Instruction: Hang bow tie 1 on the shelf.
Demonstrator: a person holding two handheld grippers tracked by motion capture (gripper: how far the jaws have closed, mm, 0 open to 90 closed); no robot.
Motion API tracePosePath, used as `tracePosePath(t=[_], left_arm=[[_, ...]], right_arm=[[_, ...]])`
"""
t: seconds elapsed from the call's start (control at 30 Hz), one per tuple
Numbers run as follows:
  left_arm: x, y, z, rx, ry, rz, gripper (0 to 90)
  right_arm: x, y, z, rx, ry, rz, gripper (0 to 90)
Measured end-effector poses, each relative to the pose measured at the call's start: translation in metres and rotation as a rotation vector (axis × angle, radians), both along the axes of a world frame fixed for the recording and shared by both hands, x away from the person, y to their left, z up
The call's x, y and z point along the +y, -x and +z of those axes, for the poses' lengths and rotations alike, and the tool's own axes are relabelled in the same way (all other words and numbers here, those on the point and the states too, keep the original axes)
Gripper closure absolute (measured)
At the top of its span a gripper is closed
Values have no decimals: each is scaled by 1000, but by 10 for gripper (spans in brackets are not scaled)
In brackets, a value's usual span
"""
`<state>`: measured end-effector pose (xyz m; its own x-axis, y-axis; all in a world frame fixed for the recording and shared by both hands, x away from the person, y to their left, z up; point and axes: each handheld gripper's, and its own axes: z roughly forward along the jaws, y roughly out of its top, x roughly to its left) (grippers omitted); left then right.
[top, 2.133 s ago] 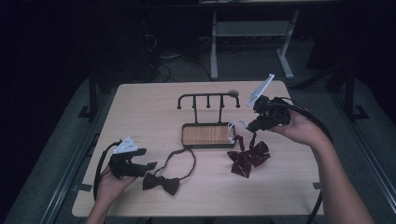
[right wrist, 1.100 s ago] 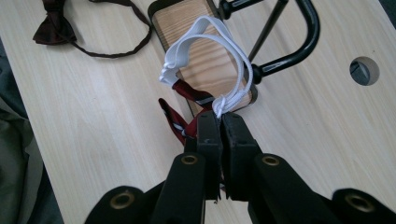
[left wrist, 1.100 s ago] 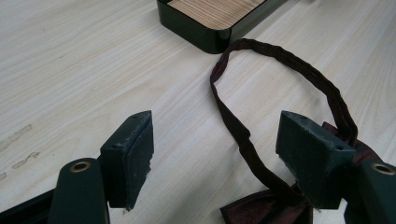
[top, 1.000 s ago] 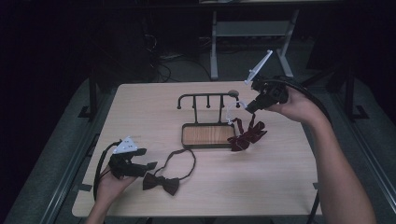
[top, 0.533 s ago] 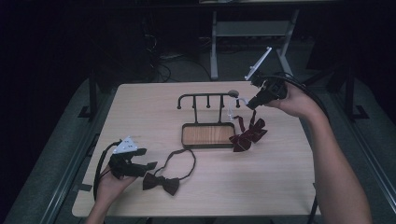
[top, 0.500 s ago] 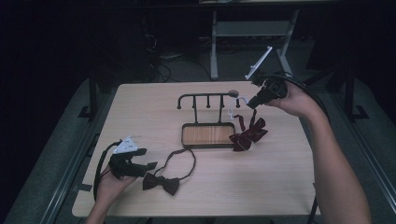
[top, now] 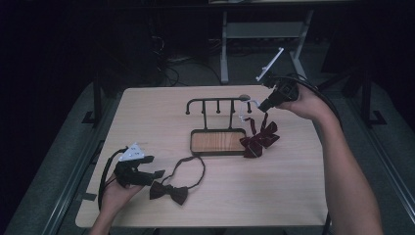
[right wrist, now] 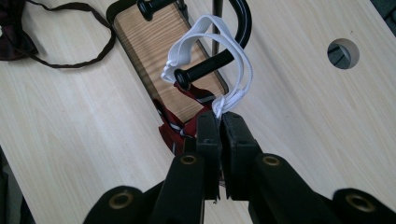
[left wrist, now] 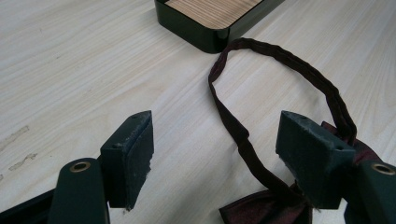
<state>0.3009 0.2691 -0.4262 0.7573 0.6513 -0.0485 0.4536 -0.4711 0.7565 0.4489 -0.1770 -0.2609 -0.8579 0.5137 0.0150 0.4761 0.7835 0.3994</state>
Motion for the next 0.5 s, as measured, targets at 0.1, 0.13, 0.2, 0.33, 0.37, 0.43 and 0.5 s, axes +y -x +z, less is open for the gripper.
tracePosePath(t=[0.1, 0.13, 0.2, 0.33, 0.37, 0.43, 0.5], left_arm=[[0, 0, 0, 1, -6, -3, 277], [0, 0, 0, 1, -6, -3, 277], [-1, 0, 1, 0, 0, 0, 278], [-1, 0, 1, -1, -2, -4, 277], [-1, 0, 1, -2, -3, -4, 277], [-1, 1, 1, -4, -3, -5, 277], [0, 1, 1, -7, -2, -5, 277]], right_arm=[[-1, -1, -3, 4, 3, -10, 852], [-1, -1, -3, 4, 3, -10, 852], [-1, -2, -3, 3, 4, -9, 839], [-1, -1, -3, -4, 4, -8, 826], [-2, -1, -3, -5, 1, -7, 825], [-2, 0, -4, -3, -3, -10, 820], [-4, 0, -6, 2, -6, -5, 816]])
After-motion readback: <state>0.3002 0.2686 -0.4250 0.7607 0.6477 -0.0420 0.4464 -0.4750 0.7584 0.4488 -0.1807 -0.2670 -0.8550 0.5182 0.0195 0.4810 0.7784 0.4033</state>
